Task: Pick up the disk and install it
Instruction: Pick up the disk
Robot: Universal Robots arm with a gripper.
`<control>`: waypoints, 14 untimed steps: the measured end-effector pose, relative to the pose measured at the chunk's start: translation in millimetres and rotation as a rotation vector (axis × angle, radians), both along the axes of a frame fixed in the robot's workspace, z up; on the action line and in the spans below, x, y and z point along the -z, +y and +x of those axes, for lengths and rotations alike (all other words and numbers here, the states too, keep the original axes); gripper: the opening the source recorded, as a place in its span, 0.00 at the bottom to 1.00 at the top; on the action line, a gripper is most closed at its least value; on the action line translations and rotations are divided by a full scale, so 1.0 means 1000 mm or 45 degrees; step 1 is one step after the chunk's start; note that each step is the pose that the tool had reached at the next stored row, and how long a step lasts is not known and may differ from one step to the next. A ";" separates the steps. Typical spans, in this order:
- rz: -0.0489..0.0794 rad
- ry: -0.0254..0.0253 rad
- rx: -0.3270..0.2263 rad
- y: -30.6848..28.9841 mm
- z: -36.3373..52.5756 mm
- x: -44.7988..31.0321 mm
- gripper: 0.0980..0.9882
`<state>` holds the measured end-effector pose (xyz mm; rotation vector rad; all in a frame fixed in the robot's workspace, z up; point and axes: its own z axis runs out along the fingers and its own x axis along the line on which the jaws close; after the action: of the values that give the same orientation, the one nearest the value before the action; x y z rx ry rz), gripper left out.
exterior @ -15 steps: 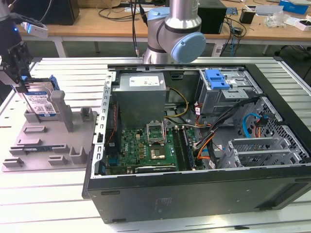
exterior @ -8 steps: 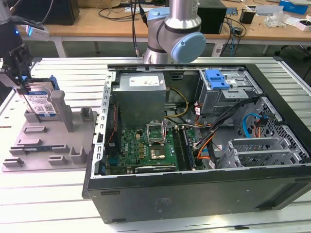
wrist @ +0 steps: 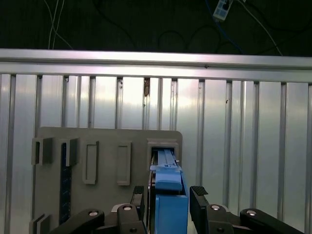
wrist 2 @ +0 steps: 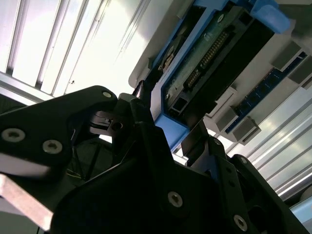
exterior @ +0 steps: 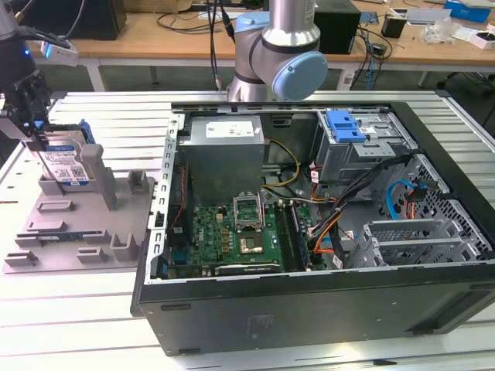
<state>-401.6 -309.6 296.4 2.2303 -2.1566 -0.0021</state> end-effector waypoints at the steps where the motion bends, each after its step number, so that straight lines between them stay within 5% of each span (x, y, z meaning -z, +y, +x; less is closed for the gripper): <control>1: 0.000 0.0001 0.000 0.0000 -0.0001 0.0000 0.45; 14: 0.000 0.0001 0.000 0.0008 -0.0019 0.0009 0.43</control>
<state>-403.5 -308.8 295.5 2.2303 -2.1565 -0.0022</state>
